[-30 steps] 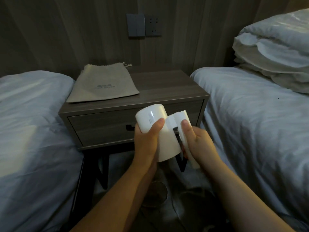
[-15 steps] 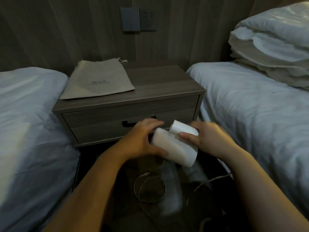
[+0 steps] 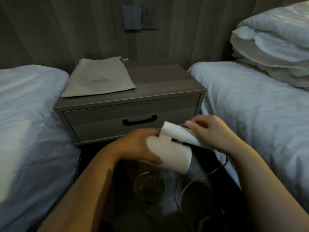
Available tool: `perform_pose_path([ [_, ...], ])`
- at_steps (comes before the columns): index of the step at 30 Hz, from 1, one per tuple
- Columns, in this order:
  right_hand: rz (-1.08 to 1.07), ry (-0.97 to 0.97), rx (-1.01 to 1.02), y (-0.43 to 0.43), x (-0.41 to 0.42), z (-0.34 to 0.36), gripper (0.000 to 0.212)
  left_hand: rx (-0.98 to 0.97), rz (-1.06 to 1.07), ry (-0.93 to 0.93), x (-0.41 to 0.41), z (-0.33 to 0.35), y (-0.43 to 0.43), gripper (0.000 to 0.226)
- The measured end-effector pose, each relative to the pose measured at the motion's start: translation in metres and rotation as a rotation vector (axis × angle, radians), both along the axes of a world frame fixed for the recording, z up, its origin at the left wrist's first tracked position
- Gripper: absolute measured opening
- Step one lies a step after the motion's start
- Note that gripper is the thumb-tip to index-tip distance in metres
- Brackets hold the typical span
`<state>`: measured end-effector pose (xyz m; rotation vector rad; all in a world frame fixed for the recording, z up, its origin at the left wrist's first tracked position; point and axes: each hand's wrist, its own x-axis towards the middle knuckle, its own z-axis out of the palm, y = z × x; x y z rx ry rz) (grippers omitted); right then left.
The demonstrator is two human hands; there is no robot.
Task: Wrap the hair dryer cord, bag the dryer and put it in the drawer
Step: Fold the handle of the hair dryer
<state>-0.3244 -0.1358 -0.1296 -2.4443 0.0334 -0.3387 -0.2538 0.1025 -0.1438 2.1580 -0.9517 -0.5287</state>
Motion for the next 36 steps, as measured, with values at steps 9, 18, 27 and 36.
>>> perform_pose_path([
  [9,0.016,-0.055,0.81,-0.034,-0.002,0.001,0.029,-0.367,0.102,0.428,0.016,-0.001,0.019,0.059],
  [18,-0.199,-0.271,0.894,-0.014,0.03,-0.021,0.031,-0.636,0.317,0.889,0.004,-0.016,-0.003,0.056],
  [27,-0.173,-0.107,0.549,0.025,0.034,-0.045,0.03,-0.833,0.383,0.882,-0.005,-0.008,-0.023,0.028],
  [36,-0.081,0.233,-0.261,0.037,0.015,-0.028,0.024,-0.835,0.567,0.637,-0.017,0.007,-0.034,0.048],
])
